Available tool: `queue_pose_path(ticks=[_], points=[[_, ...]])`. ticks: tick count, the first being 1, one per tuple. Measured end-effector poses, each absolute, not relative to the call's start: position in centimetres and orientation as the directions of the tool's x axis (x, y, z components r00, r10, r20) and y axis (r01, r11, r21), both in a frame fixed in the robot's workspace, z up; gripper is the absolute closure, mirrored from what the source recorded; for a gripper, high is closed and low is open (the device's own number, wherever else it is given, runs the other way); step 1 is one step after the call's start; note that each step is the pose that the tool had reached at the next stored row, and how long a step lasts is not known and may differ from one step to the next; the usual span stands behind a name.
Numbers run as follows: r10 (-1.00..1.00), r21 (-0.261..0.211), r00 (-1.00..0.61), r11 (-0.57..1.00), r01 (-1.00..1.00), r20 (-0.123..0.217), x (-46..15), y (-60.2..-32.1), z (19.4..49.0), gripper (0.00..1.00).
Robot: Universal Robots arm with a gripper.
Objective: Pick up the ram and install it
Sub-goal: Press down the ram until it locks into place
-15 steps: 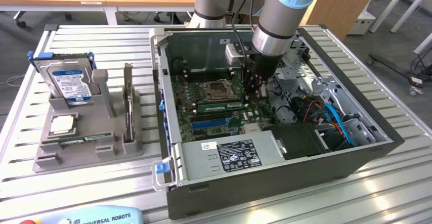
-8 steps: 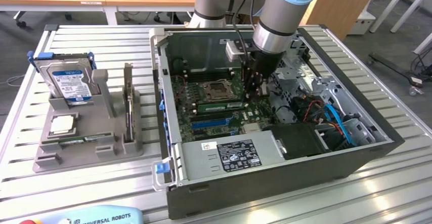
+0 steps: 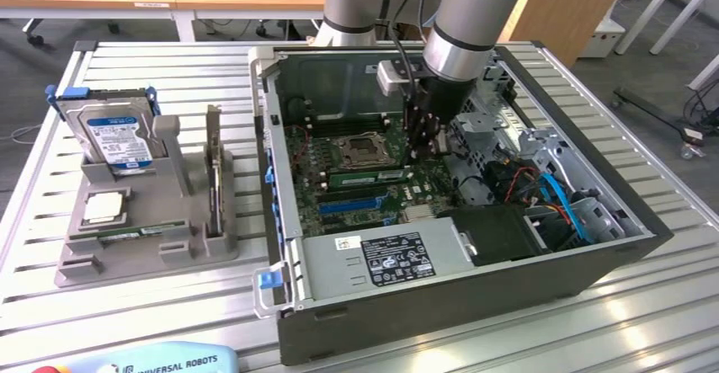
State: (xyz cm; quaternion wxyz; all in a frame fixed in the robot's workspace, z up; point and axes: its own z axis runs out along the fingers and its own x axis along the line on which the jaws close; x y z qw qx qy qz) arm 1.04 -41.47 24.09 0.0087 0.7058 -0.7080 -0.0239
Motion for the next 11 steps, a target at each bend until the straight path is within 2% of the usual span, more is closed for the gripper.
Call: queue_pose_path(ticks=[11], points=[[-1.000,0.040,-0.003,0.003,-0.999,-0.021,-0.9,-41.5,24.1,0.90]])
